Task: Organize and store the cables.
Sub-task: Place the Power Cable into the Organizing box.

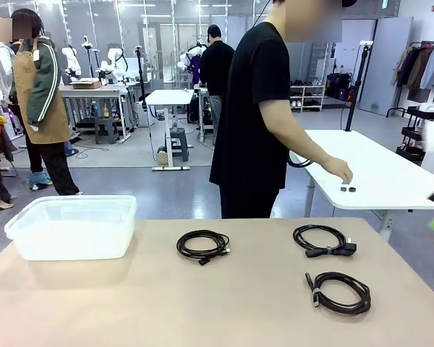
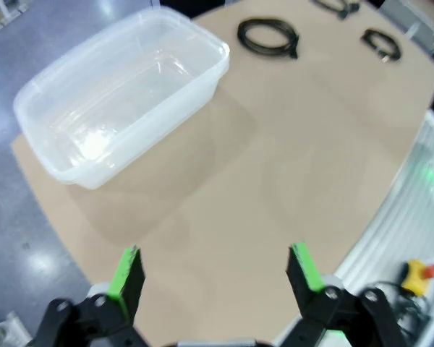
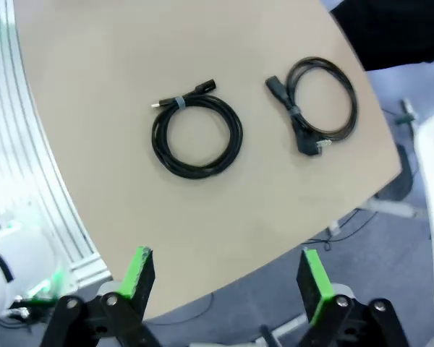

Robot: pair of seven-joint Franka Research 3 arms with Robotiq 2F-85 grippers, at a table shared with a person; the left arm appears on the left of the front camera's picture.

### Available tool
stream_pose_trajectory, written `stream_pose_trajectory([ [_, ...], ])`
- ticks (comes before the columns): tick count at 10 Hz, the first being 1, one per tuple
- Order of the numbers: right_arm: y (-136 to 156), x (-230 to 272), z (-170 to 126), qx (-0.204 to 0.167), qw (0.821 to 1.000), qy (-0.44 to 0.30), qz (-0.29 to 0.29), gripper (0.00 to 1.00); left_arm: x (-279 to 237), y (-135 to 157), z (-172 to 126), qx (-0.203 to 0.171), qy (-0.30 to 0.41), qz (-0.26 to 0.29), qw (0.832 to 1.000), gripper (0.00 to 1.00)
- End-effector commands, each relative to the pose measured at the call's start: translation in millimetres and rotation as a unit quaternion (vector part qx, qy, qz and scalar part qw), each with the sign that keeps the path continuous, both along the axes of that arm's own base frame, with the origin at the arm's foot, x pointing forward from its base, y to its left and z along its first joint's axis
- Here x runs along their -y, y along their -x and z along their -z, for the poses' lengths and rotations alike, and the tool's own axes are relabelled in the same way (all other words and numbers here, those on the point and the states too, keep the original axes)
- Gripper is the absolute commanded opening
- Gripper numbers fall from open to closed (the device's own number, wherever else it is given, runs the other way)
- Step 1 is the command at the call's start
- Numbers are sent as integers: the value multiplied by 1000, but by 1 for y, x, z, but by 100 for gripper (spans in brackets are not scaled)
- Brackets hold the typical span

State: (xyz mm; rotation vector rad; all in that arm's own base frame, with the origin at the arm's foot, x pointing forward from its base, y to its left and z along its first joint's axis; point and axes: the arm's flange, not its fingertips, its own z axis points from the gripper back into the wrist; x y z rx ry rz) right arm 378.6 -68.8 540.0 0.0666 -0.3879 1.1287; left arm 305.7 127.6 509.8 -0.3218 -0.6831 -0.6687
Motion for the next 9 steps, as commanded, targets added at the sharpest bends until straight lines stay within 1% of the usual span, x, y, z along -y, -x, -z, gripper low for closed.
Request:
stream_pose_trajectory([
  [1,-56,-11,8,-19,996,62,-66,100,-1,1,0,3,2,8,1000,100],
  [2,-79,-24,22,-27,994,65,-83,100,-1,1,0,3,2,8,1000,100],
  [3,-103,-34,37,-39,994,64,-79,100,-1,1,0,3,2,8,1000,100],
  [4,-129,-41,59,-44,992,78,-86,100,-1,1,0,3,2,8,1000,100],
  [5,-148,-47,79,-57,990,80,-102,100,-1,1,0,3,2,8,1000,100],
  [6,-165,-51,97,-66,988,89,-103,100,-1,1,0,3,2,8,1000,100],
  [7,-184,-54,116,-58,988,75,-122,100,-1,1,0,3,2,8,1000,100],
  [8,-200,-59,138,-63,988,73,-120,100,-1,1,0,3,2,8,1000,100],
  [9,-214,-67,155,-70,986,86,-123,100,-1,1,0,3,2,8,1000,100],
])
